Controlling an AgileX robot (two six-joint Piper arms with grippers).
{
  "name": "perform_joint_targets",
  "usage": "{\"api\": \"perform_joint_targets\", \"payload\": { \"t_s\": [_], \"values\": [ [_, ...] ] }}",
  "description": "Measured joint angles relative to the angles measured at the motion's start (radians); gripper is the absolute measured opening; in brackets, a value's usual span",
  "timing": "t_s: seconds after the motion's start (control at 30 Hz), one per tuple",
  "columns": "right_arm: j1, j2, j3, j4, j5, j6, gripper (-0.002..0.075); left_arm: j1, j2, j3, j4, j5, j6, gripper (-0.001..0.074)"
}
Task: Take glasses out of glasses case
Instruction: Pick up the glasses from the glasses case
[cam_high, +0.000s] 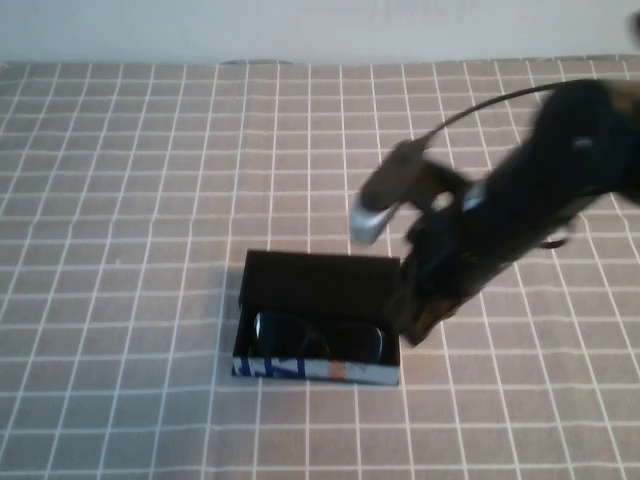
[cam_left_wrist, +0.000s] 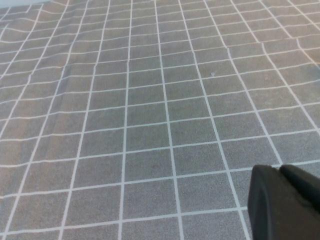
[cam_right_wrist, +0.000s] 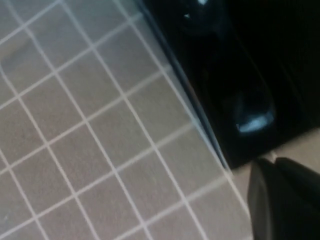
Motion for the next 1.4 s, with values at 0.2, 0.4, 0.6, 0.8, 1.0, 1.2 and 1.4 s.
{"api": "perform_joint_targets", "payload": {
  "t_s": [0.2, 0.4, 0.6, 0.8, 1.0, 1.2, 1.4],
  "values": [
    [0.081, 0.222, -0.227, -0.011, 0.087, -0.154, 0.0076, 0.000, 0.000, 0.000, 0.000, 0.000, 0.000, -0.0004],
    [0.125, 0.346, -0.347, -0.037, 0.109, -0.237, 0.0328, 0.000, 0.000, 0.000, 0.000, 0.000, 0.000, -0.0004],
    [0.142, 0.366, -0.357, -0.068, 0.078, -0.277, 0.0350, 0.000, 0.000, 0.000, 0.000, 0.000, 0.000, -0.0004],
    [0.142, 0.392, -0.359, -0.095, 0.062, -0.281, 0.0328, 0.000, 0.000, 0.000, 0.000, 0.000, 0.000, -0.0004],
    [0.142, 0.411, -0.359, -0.124, 0.024, -0.281, 0.0325, 0.000, 0.000, 0.000, 0.000, 0.000, 0.000, -0.0004],
    [0.143, 0.413, -0.359, -0.142, -0.014, -0.281, 0.0297, 0.000, 0.000, 0.000, 0.000, 0.000, 0.000, -0.0004],
    [0.143, 0.423, -0.359, -0.153, 0.002, -0.281, 0.0267, 0.000, 0.000, 0.000, 0.000, 0.000, 0.000, -0.0004]
  ]
}}
